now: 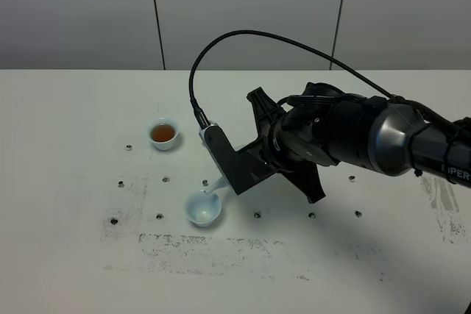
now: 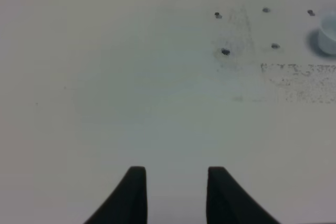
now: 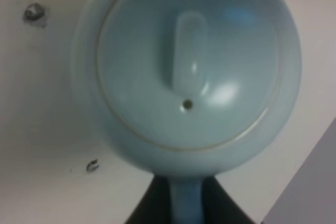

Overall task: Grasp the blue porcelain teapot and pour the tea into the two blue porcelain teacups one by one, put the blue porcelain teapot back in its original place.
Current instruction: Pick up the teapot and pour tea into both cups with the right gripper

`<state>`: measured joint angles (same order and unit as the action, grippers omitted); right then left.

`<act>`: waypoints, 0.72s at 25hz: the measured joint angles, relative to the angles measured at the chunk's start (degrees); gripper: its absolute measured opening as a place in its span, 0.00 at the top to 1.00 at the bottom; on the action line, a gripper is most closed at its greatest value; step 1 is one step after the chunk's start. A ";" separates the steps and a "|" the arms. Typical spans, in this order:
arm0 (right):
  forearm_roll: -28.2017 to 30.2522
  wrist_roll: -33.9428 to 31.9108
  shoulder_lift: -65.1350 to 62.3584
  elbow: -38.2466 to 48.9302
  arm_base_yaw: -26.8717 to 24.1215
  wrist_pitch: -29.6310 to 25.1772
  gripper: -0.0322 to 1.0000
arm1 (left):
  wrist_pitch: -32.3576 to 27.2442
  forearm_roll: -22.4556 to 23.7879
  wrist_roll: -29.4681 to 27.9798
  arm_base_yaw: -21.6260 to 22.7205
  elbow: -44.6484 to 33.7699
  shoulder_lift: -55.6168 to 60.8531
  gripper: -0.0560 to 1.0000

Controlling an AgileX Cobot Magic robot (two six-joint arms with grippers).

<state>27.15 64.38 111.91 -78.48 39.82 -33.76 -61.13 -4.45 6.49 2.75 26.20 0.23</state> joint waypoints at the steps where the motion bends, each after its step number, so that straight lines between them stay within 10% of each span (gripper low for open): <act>1: 0.56 -0.21 0.07 0.00 0.23 0.00 0.91 | 0.00 0.00 0.00 0.00 0.00 0.00 0.62; 18: 10.95 -0.74 0.76 0.00 2.14 1.29 0.91 | 0.00 0.00 0.00 0.00 0.00 0.00 0.62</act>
<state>38.10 63.64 112.66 -78.48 41.96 -32.48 -61.13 -4.45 6.49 2.75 26.20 0.23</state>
